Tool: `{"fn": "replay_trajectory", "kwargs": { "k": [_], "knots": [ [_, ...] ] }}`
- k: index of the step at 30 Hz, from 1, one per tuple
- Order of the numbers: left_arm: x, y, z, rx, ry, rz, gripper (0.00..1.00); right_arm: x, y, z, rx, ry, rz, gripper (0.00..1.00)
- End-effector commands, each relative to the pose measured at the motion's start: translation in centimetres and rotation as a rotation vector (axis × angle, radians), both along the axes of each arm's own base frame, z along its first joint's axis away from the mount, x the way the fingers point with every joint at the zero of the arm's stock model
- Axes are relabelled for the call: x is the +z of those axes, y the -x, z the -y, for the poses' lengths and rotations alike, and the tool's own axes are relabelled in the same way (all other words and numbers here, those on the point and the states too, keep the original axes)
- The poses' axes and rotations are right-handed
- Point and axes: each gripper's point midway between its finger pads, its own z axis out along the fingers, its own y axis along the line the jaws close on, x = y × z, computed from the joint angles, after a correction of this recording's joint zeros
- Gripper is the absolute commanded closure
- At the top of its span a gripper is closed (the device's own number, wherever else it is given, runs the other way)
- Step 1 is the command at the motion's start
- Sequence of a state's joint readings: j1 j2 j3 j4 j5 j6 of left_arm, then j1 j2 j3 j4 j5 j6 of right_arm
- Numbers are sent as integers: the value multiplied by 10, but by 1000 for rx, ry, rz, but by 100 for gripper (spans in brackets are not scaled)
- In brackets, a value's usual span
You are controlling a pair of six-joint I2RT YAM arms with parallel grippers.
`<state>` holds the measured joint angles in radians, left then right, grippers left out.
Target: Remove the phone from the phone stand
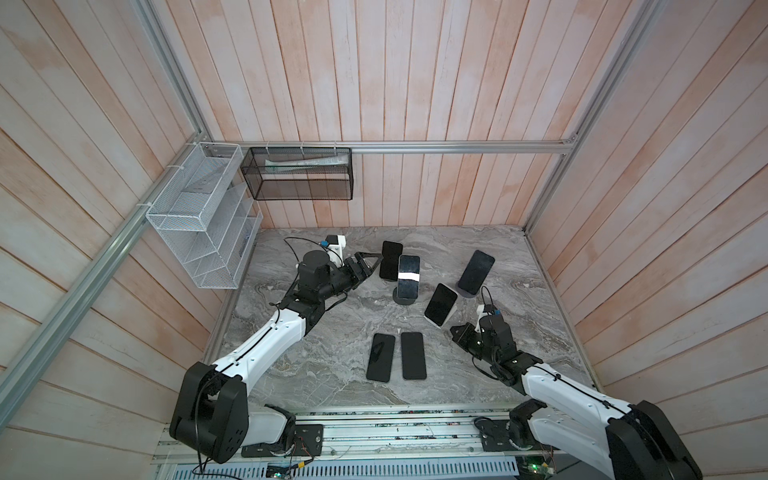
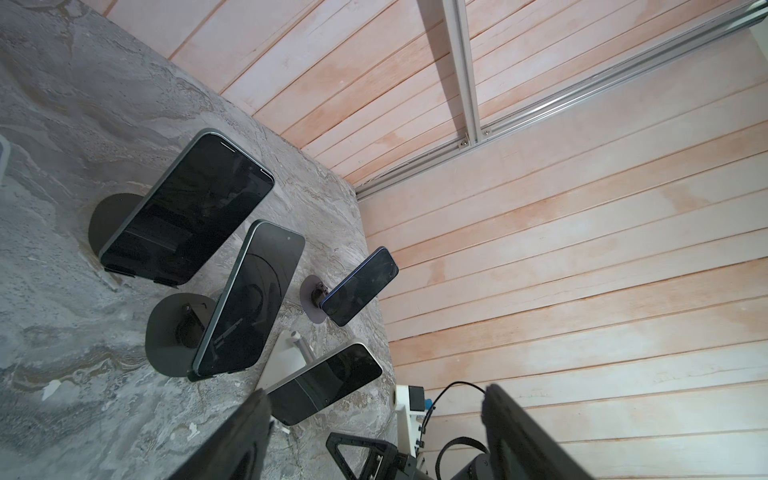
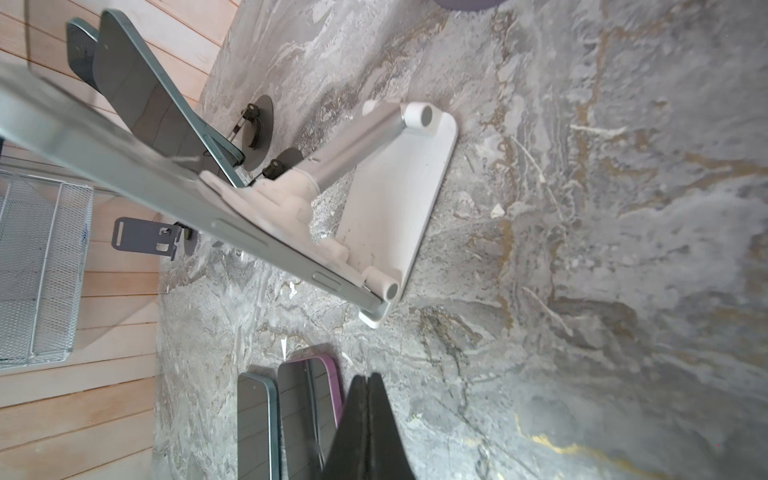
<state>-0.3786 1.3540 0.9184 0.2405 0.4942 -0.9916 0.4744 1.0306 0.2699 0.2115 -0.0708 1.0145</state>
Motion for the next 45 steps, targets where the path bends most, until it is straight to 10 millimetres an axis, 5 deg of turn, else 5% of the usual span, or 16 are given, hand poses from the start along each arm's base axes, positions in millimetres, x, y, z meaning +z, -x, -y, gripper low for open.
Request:
{"fn": "replay_trajectory", "kwargs": {
  "k": [1, 20, 29, 45],
  "knots": [
    [-1, -7, -3, 6, 3, -2, 18, -1, 3, -7, 8, -74, -5, 92],
    [-7, -12, -5, -13, 38, -34, 18, -1, 11, -31, 78, -267, -14, 89],
    [-6, -14, -12, 25, 29, -26, 19, -17, 8, -30, 73, -227, -51, 100],
    [-8, -20, -25, 54, 47, -31, 19, -40, -8, -44, 99, -242, -70, 100]
  ]
}}
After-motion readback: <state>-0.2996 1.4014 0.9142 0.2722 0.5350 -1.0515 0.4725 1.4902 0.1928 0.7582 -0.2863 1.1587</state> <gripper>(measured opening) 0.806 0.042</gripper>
